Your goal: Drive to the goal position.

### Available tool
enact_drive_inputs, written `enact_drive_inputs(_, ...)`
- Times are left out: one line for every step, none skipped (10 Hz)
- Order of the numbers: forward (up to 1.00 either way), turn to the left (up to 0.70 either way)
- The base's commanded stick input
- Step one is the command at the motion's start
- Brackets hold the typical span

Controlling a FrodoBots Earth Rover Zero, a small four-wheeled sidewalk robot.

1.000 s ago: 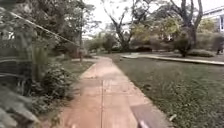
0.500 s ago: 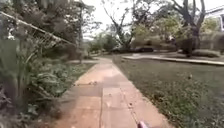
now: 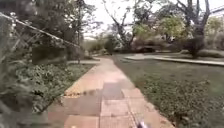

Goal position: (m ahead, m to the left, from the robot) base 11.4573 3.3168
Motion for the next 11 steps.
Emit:
enact_drive_inputs(1.0,0.03)
enact_drive_inputs(1.0,0.03)
enact_drive_inputs(1.0,0.03)
enact_drive_inputs(1.0,0.02)
enact_drive_inputs(1.0,0.03)
enact_drive_inputs(1.0,0.03)
enact_drive_inputs(1.0,0.03)
enact_drive_inputs(1.0,0.03)
enact_drive_inputs(1.0,0.03)
enact_drive_inputs(1.0,0.03)
enact_drive_inputs(1.0,0.03)
